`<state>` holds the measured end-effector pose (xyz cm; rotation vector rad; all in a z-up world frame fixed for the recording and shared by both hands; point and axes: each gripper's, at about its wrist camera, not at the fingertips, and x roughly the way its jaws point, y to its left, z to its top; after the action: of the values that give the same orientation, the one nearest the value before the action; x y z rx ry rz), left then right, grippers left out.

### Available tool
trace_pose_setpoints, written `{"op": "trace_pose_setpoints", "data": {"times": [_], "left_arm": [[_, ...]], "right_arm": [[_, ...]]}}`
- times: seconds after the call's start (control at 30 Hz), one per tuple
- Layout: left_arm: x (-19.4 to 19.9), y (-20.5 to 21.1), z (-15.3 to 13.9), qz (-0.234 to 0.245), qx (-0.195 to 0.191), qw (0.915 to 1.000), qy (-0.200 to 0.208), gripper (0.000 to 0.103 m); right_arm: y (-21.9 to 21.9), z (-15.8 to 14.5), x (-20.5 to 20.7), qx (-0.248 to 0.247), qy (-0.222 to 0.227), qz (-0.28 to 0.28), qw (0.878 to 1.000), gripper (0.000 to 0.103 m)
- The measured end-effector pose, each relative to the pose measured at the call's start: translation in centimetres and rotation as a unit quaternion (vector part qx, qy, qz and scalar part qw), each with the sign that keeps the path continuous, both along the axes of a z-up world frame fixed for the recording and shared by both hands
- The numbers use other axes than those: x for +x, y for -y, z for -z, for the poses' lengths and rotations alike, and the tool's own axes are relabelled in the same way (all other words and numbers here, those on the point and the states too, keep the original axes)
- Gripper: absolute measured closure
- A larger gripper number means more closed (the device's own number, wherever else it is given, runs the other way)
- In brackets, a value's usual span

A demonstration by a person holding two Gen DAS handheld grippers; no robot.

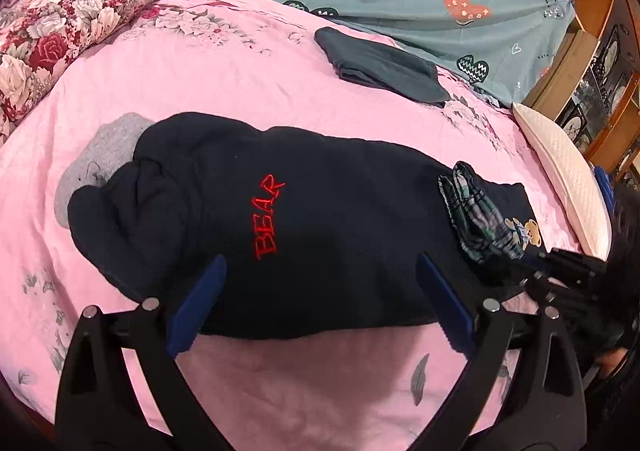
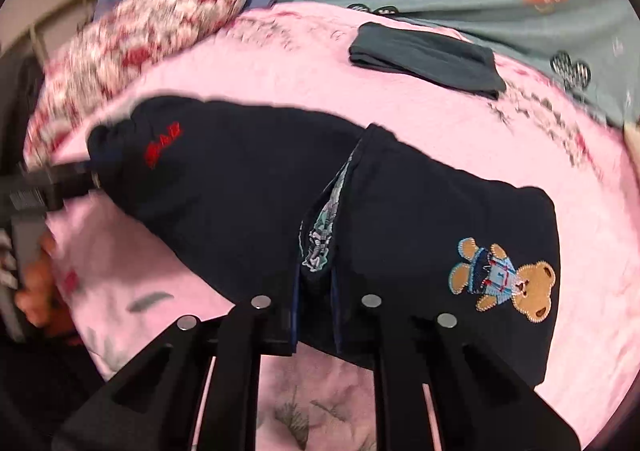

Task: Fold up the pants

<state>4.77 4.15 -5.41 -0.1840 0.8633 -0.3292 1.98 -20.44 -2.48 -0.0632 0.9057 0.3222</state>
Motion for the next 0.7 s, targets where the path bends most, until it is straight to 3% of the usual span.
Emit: {"op": "trace_pose_setpoints", "data": {"times": [0.27, 0.4, 0.43, 0.47, 0.57, 0.7], "left_arm": [[-0.2, -0.3, -0.3, 0.001, -0.002, 1.0, 0.006, 0.006], [-0.3, -0.6, -0.3, -0.007, 0.001, 0.9999, 0.009, 0.006], [-0.2, -0.6, -0.2, -0.008, 0.002, 0.9999, 0.008, 0.006], [-0.2, -0.5, -0.2, -0.009, 0.006, 0.9999, 0.008, 0.006], [-0.3, 0.2, -0.6, -0.002, 0.018, 0.9997, 0.014, 0.006], [-0.3, 2.1, -2.2, 0.024, 0.02, 0.9988, 0.037, 0.006]], "right_arm": [[0.5, -4.3, 0.9, 0.09, 0.049, 0.012, 0.995, 0.091], [-2.8, -1.9, 1.6, 0.062, 0.016, -0.023, 0.998, 0.09], [-3.6, -0.2, 2.2, 0.045, -0.009, -0.028, 0.999, 0.086], [-4.2, 1.3, 2.5, 0.033, -0.029, -0.038, 0.998, 0.073], [-4.9, 1.3, 1.3, 0.011, 0.0, -0.064, 0.998, 0.057], [-1.6, -2.7, -1.2, 0.042, 0.048, -0.073, 0.995, 0.057]]}}
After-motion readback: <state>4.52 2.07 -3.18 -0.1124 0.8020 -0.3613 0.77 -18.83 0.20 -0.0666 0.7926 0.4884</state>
